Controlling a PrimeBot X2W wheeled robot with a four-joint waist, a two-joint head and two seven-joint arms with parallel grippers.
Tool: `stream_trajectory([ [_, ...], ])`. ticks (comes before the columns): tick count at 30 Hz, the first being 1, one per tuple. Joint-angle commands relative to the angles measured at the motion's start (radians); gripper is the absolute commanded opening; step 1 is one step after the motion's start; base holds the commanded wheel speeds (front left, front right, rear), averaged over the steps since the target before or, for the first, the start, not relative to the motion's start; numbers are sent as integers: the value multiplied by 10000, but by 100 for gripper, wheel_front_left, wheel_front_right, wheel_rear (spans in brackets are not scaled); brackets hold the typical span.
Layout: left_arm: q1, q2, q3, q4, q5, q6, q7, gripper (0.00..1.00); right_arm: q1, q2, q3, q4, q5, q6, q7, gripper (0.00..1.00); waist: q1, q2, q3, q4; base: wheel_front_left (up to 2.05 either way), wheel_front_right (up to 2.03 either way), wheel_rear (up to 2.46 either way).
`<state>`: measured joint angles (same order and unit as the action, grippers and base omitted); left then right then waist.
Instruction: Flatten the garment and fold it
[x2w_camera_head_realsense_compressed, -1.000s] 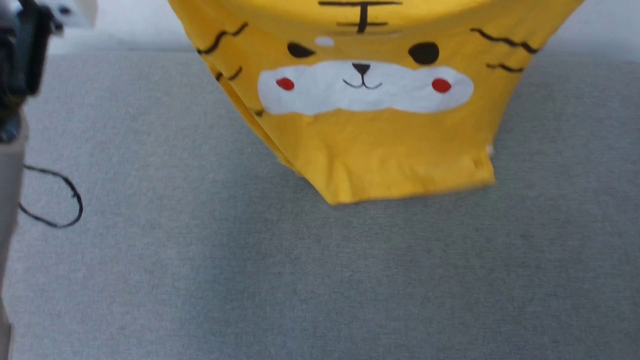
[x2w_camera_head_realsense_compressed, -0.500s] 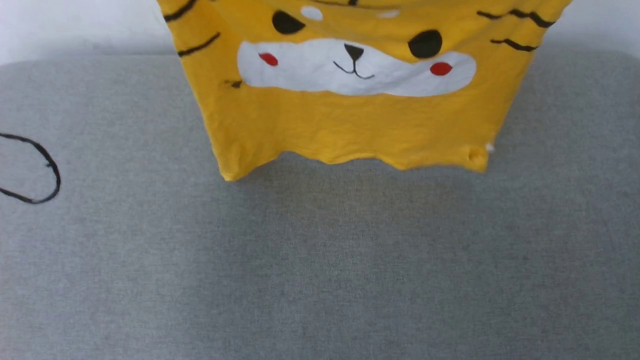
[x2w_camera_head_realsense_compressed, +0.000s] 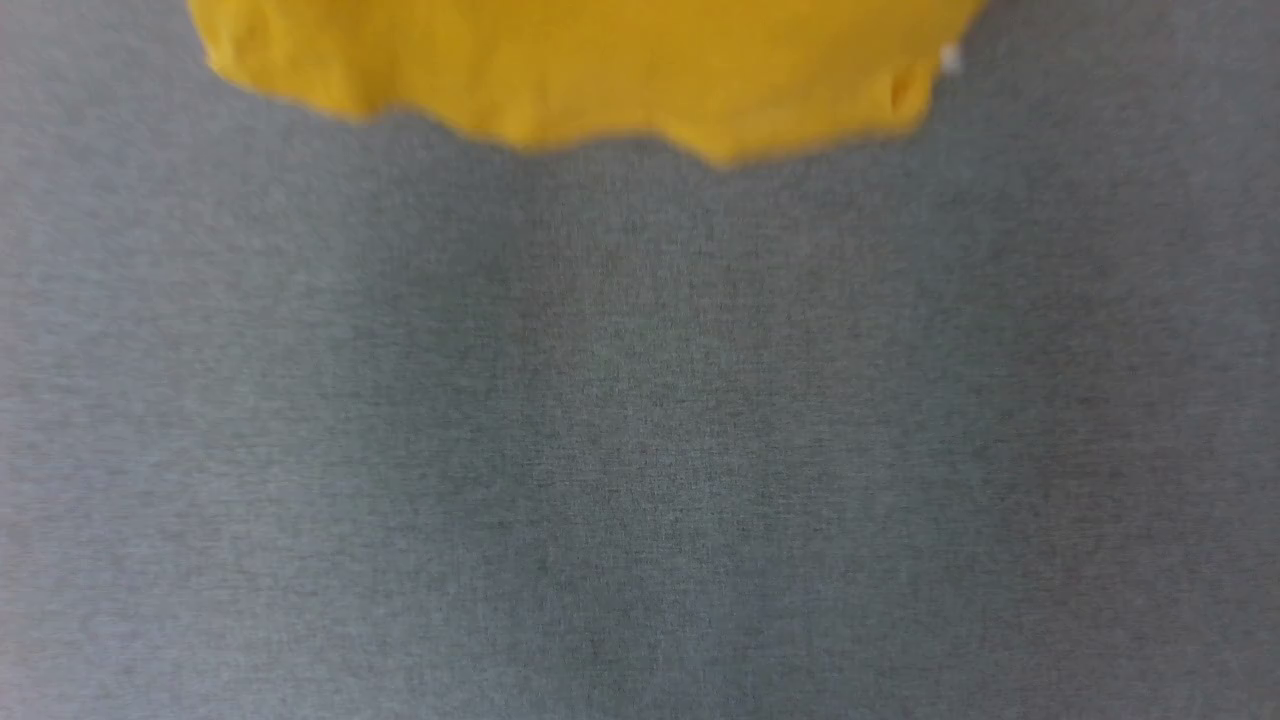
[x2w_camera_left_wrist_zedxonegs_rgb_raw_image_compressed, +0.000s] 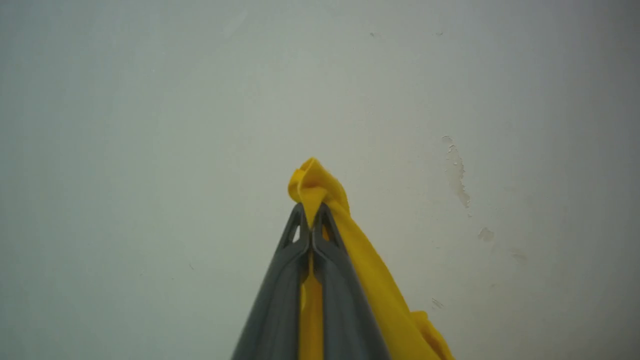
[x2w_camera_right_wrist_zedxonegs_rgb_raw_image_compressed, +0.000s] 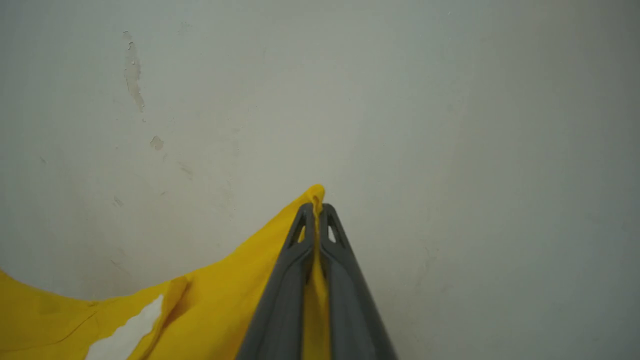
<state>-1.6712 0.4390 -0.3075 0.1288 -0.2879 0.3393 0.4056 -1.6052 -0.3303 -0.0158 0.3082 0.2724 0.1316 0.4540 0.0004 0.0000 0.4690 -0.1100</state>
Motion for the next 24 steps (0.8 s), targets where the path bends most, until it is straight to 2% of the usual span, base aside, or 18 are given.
stream_trajectory([
  [1, -528, -200, 23, 431, 172, 104, -674, 0, -534, 89, 23, 462, -212, -9, -457, 0, -4, 0, 1539, -95, 0, 0, 0],
  [8, -1652, -617, 268, 1593, 12, -168, -2701, 0, -1804, -336, 535, 1795, -768, -9, -1927, 0, -4, 0, 2343, -23, 0, 0, 0],
  [15, -1499, -627, 510, 2045, -439, -708, -4110, 0, -1998, -968, 1413, 2509, -498, -9, -2998, 0, -4, 0, 3123, 143, 0, 0, 0],
  [20, -885, -574, 656, 2094, -839, -1032, -4517, 0, -1739, -1253, 2102, 2556, 40, -9, -3419, 0, -4, 0, 3194, 258, 0, 0, 0],
  [24, 104, -560, 855, 1659, -1431, -1398, -4750, 0, -988, -1709, 2841, 1815, 986, -9, -3639, 0, -4, 0, 2873, 384, 0, 0, 0],
])
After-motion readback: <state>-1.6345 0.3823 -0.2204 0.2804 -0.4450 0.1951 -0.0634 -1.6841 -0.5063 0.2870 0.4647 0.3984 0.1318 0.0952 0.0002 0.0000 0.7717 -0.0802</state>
